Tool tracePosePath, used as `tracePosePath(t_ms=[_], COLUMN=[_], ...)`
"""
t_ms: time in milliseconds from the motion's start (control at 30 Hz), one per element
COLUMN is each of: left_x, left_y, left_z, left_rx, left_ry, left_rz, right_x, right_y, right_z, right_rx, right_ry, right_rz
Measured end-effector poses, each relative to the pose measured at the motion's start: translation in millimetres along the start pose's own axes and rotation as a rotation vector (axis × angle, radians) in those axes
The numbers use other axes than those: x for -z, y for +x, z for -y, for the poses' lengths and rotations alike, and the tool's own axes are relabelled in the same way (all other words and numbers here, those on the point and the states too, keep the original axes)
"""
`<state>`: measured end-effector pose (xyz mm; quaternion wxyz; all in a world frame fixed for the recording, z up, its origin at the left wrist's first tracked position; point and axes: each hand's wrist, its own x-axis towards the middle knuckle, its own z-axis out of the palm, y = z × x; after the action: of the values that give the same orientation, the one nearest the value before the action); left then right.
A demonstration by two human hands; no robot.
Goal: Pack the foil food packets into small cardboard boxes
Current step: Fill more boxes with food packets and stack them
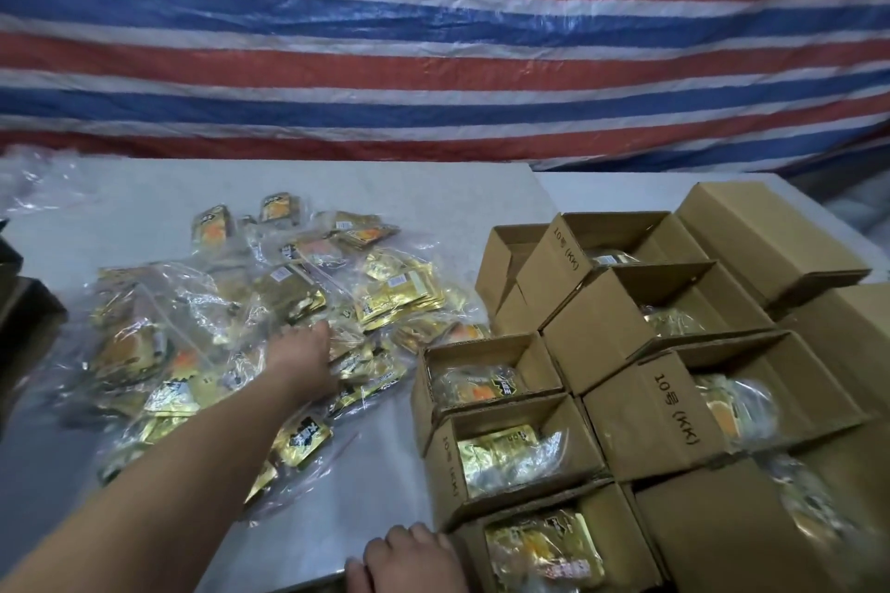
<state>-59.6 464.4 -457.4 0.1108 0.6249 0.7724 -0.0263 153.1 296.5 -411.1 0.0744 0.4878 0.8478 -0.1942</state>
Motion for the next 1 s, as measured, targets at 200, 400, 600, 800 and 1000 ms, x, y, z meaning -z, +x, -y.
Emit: tracePosePath(t_ms=[200,400,600,800,1000], left_x=[42.6,125.3,187.8,196.2,190.1], left_y=[-30.1,-113.9,-200.6,-231.6,-241.2], left_z=[7.7,-10.6,-37.8,-56.1,-54.3], left_rx=[-0.04,-0.056,-0.093,-0.116,-0.052], left_ry=[-0.21,-0.601,-0.915,-0.965,-1.13], left_rz=[-0.127,-0.196,-0.234,-0.345,-0.27], right_x=[2.0,50.3,140.5,165.3,150.7], right_y=[2.8,-5.1,-3.4,-27.2,-31.2], right_z=[-1.0,18.9,35.8,77.2,65.1], right_rx=[-0.117,-0.337,0.124,0.212,0.128], right_ry=[0.042,0.804,1.829,1.869,1.774], right_rz=[0.213,-0.066,-0.09,0.028,-0.093])
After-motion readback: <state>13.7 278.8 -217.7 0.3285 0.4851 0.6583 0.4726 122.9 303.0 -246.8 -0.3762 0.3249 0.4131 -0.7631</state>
